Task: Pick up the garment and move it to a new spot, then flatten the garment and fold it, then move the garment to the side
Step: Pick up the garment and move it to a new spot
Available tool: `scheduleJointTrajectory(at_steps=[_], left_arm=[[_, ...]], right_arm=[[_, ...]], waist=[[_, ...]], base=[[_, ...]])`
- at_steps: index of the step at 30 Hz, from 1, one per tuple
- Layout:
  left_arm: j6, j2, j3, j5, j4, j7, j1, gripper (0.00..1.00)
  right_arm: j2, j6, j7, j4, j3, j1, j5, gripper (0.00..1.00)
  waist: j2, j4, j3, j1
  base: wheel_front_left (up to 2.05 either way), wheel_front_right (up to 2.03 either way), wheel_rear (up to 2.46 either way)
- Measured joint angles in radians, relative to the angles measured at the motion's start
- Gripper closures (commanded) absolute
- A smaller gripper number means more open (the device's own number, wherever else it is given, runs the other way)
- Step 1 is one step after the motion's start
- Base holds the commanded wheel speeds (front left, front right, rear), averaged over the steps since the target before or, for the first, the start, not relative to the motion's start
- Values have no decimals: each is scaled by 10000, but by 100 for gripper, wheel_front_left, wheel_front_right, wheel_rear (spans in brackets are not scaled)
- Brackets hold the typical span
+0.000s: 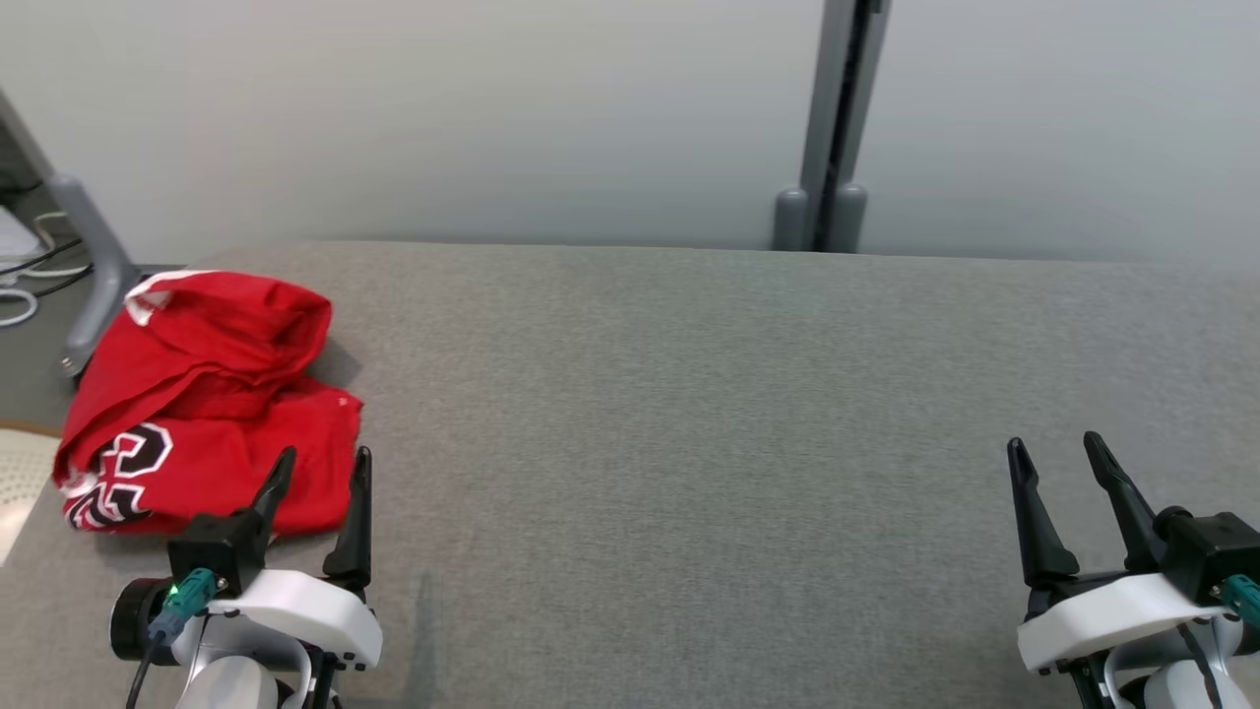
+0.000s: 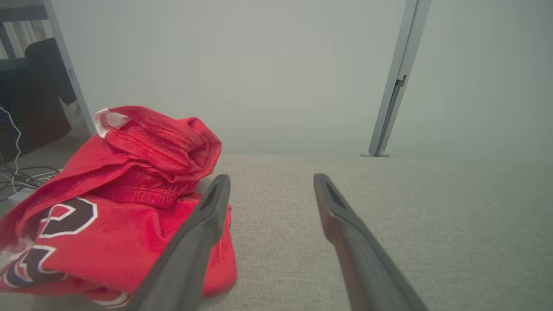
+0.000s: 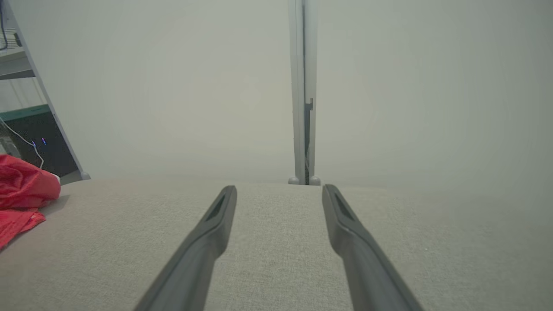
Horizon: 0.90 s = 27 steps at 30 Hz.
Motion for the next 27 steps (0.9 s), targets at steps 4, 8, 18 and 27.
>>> scheduleJointTrajectory(at_steps=[4,8,18,27], left_arm=[[2,27,128,-27,-61,0,-21,0],[2,36,288,-84,-65,0,-28,0],[0,25,474,-58,-138,0,-17,0],[-2,-17,556,44,-153,0,-16,0]], right_arm=[[2,0,0,-109,104,-57,-10,0],[25,0,0,-173,259,-107,69,0],[52,0,0,-228,504,-153,-23,0],[92,0,0,-176,610,-217,-136,0]], waist=[[0,488,69,0],[0,1172,146,0],[0,2411,233,0],[0,2899,274,0]], base=[[0,0,0],[0,0,0],[0,0,0],[0,0,0]])
